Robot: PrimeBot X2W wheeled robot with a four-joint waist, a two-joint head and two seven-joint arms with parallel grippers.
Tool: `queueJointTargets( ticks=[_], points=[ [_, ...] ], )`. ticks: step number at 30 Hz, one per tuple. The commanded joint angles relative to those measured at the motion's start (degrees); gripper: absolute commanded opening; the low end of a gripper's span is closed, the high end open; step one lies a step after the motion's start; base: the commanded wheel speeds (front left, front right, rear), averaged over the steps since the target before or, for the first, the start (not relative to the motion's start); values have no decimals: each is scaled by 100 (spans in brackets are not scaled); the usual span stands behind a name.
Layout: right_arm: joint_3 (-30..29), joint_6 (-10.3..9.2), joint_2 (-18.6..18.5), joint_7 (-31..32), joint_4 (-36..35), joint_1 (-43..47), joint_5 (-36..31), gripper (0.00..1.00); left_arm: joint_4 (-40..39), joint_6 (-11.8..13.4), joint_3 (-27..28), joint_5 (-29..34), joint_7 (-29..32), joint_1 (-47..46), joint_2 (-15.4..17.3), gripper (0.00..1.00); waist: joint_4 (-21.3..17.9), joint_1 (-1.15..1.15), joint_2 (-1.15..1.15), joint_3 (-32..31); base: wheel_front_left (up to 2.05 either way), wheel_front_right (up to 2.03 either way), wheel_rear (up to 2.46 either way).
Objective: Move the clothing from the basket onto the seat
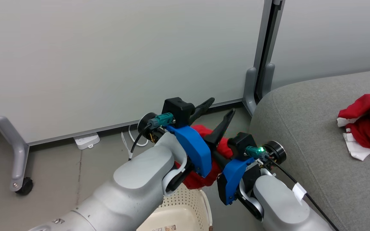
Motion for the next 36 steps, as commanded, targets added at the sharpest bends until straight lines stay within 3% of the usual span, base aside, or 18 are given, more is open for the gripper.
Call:
queueJointTargets(
  ticks=[1,7,19,27,36],
  points=[
    [-23,-4,-19,-42,-6,-72,19,0,-24,21,64,63,-25,54,11,100,9,0,0,10,0,0,0],
    [-136,-4,-54,-80,-52,6,17,0,-543,48,960,926,-26,682,292,100,49,0,0,94,0,0,0],
    [-513,-4,-151,-56,-275,222,-102,0,-2010,103,2847,2698,-24,3063,942,100,156,0,0,266,0,0,0],
    [-741,-5,-171,33,-432,378,-206,0,-2244,94,3867,3268,-24,4202,956,100,210,0,0,313,0,0,0],
    [-929,-4,-142,124,-609,513,-352,0,-2218,-124,4451,3681,-24,4565,717,100,257,0,0,318,0,0,0]
  ],
)
